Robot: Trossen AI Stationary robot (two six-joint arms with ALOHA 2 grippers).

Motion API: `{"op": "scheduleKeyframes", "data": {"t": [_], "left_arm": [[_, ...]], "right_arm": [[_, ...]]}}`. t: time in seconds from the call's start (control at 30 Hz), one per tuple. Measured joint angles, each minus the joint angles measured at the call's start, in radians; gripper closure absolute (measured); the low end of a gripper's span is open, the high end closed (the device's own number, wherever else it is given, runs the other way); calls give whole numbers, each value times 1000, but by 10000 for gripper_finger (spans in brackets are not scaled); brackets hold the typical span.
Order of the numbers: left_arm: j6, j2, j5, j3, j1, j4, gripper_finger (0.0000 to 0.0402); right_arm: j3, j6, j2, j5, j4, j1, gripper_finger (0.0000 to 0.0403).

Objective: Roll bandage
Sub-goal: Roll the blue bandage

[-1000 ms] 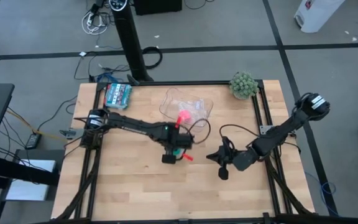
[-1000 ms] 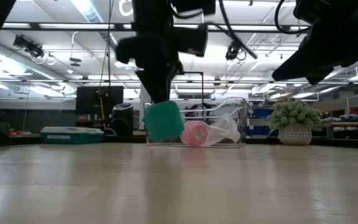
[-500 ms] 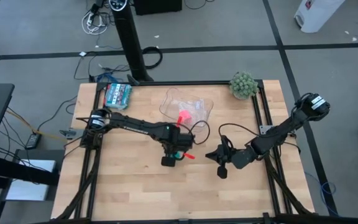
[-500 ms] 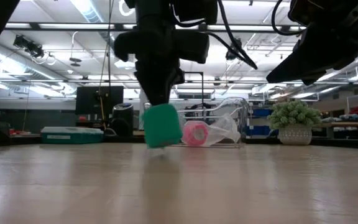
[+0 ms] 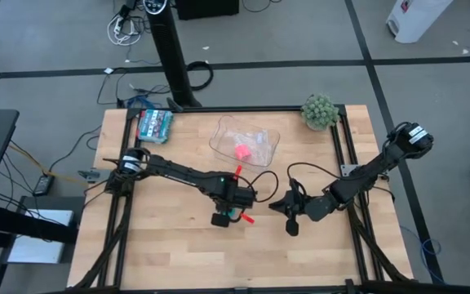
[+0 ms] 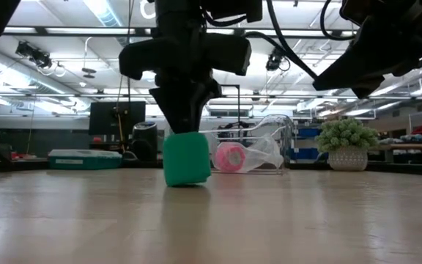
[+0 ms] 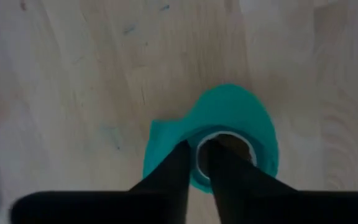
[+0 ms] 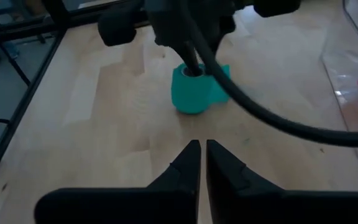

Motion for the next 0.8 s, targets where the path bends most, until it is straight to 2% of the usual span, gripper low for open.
{"op": "scheduleKeyframes", "data": {"t": [0.13,0.27,0.43,0.73,0.8], "left_arm": [[-8,0,22,5,-4,-17,279],[-11,0,20,62,-12,-92,252],[12,-1,12,121,-15,-124,249],[-17,0,11,79,-15,-110,247],[-22,-1,55,80,-15,-118,244]], "right_arm": [[0,-4,0,-1,5,0,378],[0,-9,0,-4,5,-1,379],[0,-9,0,-7,14,-2,378],[0,-21,0,-11,31,-1,377],[0,-26,0,-11,34,-1,378]]}}
